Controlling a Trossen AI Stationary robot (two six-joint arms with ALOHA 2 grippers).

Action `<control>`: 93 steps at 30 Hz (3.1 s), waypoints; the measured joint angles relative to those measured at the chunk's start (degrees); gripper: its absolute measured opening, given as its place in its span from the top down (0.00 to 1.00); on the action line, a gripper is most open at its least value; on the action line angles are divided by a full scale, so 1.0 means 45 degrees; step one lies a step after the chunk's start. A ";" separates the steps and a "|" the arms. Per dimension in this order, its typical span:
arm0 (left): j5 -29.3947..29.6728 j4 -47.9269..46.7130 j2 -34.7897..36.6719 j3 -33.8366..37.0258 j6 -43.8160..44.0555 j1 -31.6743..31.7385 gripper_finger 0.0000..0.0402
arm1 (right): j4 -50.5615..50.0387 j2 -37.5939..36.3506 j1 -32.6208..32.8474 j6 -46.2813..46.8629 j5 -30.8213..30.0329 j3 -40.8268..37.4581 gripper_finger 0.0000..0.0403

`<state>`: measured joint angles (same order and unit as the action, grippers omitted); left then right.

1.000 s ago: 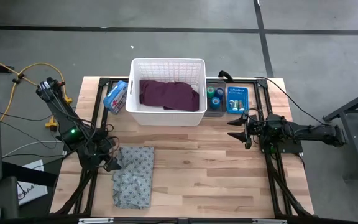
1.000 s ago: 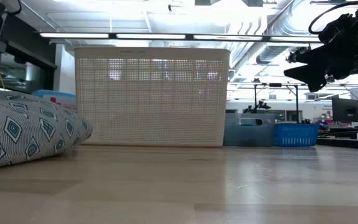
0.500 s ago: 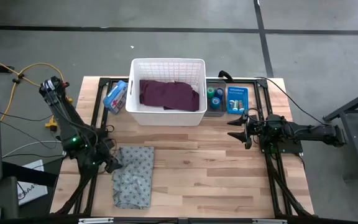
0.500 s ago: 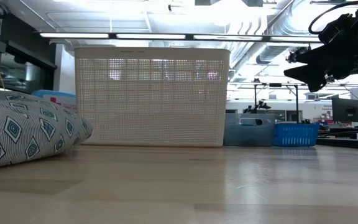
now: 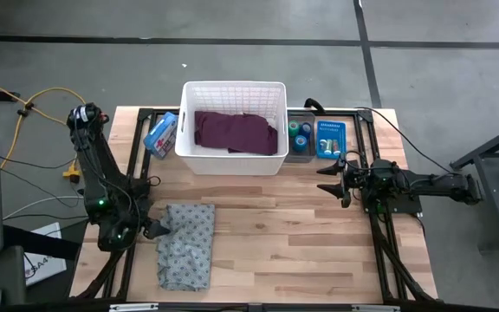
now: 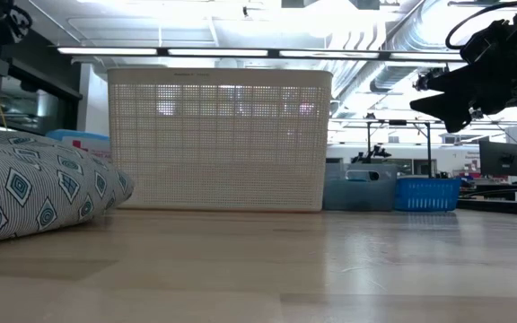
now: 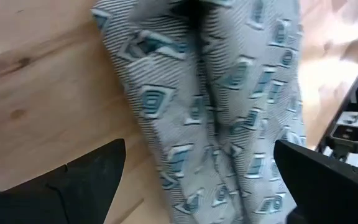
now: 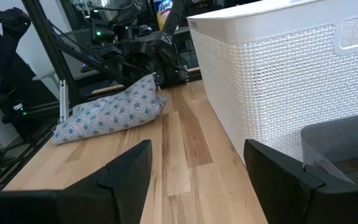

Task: Pick & Place Medicine items
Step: Put the gray patient gown into the white laundry bin

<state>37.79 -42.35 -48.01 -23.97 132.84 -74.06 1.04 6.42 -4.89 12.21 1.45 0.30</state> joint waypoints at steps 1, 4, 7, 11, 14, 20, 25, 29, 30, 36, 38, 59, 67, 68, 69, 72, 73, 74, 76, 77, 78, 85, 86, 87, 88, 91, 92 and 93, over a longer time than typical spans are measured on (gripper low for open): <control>0.0002 0.0002 0.0000 0.0089 0.0162 -0.0073 0.01 | 0.0004 0.0000 0.0000 -0.0004 0.0000 0.0001 0.40; 0.0007 0.0207 0.0000 0.0392 0.0639 -0.0179 0.01 | 0.0000 0.0000 0.0002 -0.0002 0.0000 0.0001 0.40; -0.0018 0.0667 0.0000 0.0762 0.0981 -0.0200 0.01 | 0.0004 0.0000 0.0000 -0.0004 0.0000 0.0000 0.40; -0.0003 0.2094 0.0000 0.1506 0.1099 -0.0200 0.01 | 0.0000 0.0000 0.0000 -0.0003 0.0000 0.0001 0.40; 0.0065 0.2909 0.0061 0.1979 0.0437 -0.0202 0.01 | 0.0000 0.0000 0.0001 0.0000 0.0000 0.0000 0.40; 0.0066 0.3540 0.0043 0.2058 -0.0104 0.0281 0.01 | 0.0007 0.0003 0.0000 -0.0005 -0.0002 0.0000 0.40; -0.0337 0.4668 0.0005 0.2172 -0.0934 0.1164 0.01 | 0.0010 0.0005 0.0004 -0.0003 0.0000 0.0000 0.40; -0.0885 0.4826 -0.0019 0.2153 -0.1850 0.1811 0.01 | 0.0010 0.0010 0.0005 -0.0004 0.0000 0.0004 0.40; -0.0956 0.4966 -0.0041 0.2153 -0.2101 0.1977 0.01 | 0.0010 0.0010 0.0003 -0.0003 0.0000 0.0003 0.40; -0.1178 0.5848 -0.0228 0.2149 -0.3478 0.2899 0.01 | 0.0010 0.0010 0.0005 -0.0003 0.0000 0.0002 0.40; -0.1297 0.6133 -0.0305 0.2148 -0.3831 0.3149 0.01 | 0.0010 0.0010 0.0003 -0.0005 0.0000 0.0003 0.40; -0.2373 0.6232 -0.0321 0.2143 -0.4251 0.3637 0.01 | 0.0010 0.0010 0.0005 0.0000 0.0005 0.0000 0.40; -0.2378 0.6232 -0.0321 0.2142 -0.3888 0.3637 0.01 | 0.0005 0.0010 0.0005 -0.0004 0.0000 0.0001 0.40; -0.2378 0.6228 -0.0321 0.2138 -0.3893 0.3637 0.01 | 0.0010 0.0010 0.0004 -0.0001 0.0000 0.0002 0.40; -0.2378 0.6232 -0.0321 0.2138 -0.3897 0.3642 0.01 | 0.0009 0.0010 0.0000 -0.0005 0.0000 0.0005 0.40; -0.2356 0.6301 -0.0321 0.2138 -0.3899 0.3679 0.01 | 0.0007 0.0010 0.0005 -0.0003 0.0000 0.0002 0.40; -0.2329 0.6342 -0.0321 0.2138 -0.3980 0.3706 0.01 | 0.0005 0.0010 0.0005 0.0000 0.0000 0.0000 0.40; -0.2318 0.6409 -0.0321 0.2138 -0.4107 0.3757 0.01 | 0.0010 0.0010 0.0005 0.0000 0.0000 0.0000 0.40; -0.2320 0.6590 -0.0321 0.2138 -0.4371 0.3892 0.01 | 0.0009 0.0010 0.0004 -0.0004 0.0000 0.0000 0.40; -0.2319 0.6683 -0.0321 0.2138 -0.4500 0.3958 0.01 | 0.0005 0.0010 0.0005 -0.0005 0.0001 0.0000 0.40; -0.2316 0.6787 -0.0321 0.2138 -0.4601 0.4021 0.01 | 0.0008 0.0010 0.0005 -0.0002 0.0000 0.0002 0.40; -0.2502 0.7305 -0.0513 0.2133 -0.5467 0.4486 0.01 | 0.0006 0.0010 0.0005 0.0000 0.0000 0.0001 0.40; -0.2558 0.7421 -0.0625 0.2133 -0.5540 0.4543 0.01 | 0.0005 0.0010 0.0005 -0.0003 0.0002 0.0000 0.40; -0.2581 0.7555 -0.0758 0.2133 -0.5597 0.4598 0.01 | 0.0007 0.0010 0.0003 0.0000 0.0003 0.0002 0.40; -0.2599 0.7690 -0.0912 0.2133 -0.5649 0.4644 0.01 | 0.0005 0.0010 0.0004 -0.0002 0.0001 0.0001 0.40; -0.2592 0.8204 -0.1470 0.2129 -0.5669 0.4735 0.01 | 0.0005 0.0010 0.0005 0.0000 0.0001 0.0005 0.40; -0.2591 0.8395 -0.1687 0.2129 -0.5665 0.4766 0.01 | 0.0009 0.0010 0.0004 -0.0004 0.0000 0.0000 0.40; -0.2581 0.8615 -0.1909 0.2129 -0.5666 0.4791 0.01 | 0.0007 0.0010 0.0003 0.0000 0.0000 0.0000 0.40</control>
<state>26.18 -3.58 -56.60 -14.39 107.35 -52.50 1.07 6.46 -4.87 12.21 1.46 0.30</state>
